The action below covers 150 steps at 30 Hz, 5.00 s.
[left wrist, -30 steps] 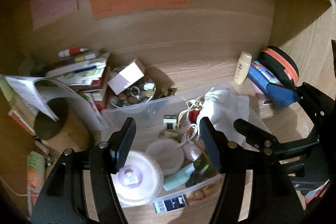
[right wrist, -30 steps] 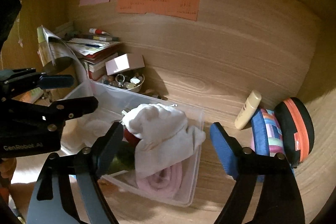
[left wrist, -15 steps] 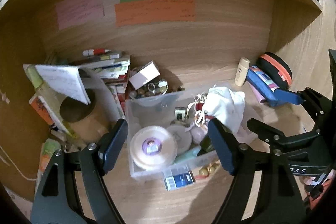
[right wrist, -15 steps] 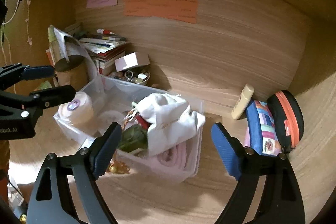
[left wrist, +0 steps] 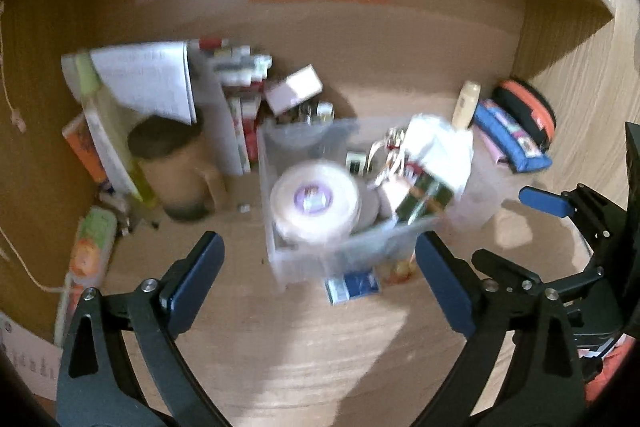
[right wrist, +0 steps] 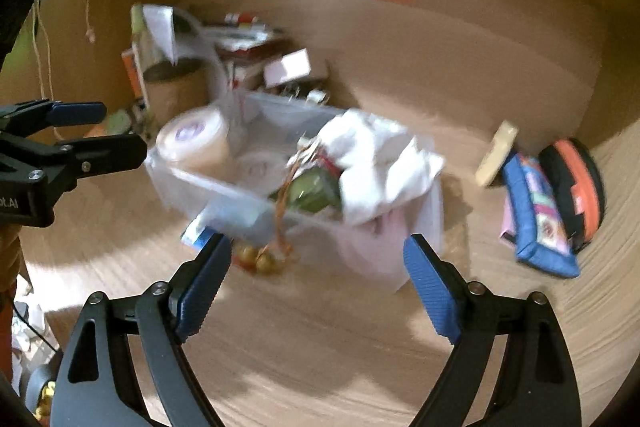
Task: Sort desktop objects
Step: 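Move both tools toward the items lying beside the clear box, then grasp the blue Max card pack with the left tool while the right tool grasps the beads, then lower the card pack and beads into the clear box and open both tools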
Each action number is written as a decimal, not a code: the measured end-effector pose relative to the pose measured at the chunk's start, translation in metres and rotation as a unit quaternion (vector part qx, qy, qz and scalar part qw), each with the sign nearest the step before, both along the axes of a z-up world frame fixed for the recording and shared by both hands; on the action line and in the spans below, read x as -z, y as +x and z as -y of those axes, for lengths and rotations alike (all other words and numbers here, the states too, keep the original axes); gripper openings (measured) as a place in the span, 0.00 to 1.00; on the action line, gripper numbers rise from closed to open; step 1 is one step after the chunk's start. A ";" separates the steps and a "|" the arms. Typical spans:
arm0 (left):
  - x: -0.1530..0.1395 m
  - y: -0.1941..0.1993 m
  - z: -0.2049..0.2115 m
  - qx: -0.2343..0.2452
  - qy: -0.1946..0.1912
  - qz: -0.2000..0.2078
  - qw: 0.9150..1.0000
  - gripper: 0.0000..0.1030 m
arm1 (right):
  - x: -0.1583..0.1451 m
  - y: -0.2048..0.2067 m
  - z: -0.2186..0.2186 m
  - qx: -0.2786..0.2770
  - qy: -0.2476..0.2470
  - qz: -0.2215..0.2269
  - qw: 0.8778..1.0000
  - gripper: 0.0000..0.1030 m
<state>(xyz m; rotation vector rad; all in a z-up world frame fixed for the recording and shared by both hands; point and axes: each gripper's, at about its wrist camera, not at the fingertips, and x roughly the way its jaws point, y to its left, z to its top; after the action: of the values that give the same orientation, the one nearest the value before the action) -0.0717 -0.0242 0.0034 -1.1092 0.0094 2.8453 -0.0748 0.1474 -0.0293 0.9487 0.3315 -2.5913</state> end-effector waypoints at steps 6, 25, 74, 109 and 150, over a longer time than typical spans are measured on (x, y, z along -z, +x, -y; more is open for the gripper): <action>0.037 0.003 0.007 -0.003 -0.004 0.043 0.999 0.95 | 0.030 -0.004 0.015 -0.029 0.000 0.048 0.998 0.69; 0.085 0.005 0.010 0.021 -0.011 0.088 0.996 0.95 | 0.070 -0.035 0.045 0.009 0.004 0.126 0.992 0.38; 0.091 -0.011 0.012 -0.012 0.037 0.091 0.995 0.47 | 0.068 -0.044 0.043 -0.047 -0.012 0.143 0.989 0.30; 0.028 -0.005 -0.041 0.031 0.040 0.031 0.998 0.47 | -0.005 -0.021 -0.051 0.003 -0.120 0.058 0.991 0.15; 0.017 -0.042 -0.066 0.054 0.011 0.001 0.998 0.68 | -0.009 -0.048 -0.045 0.031 -0.052 0.004 0.998 0.51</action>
<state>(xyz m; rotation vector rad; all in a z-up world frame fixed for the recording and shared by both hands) -0.1133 0.0420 -0.0135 -1.0727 0.0377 2.7435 -0.1230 0.1926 -0.0206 0.9465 0.1655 -2.6308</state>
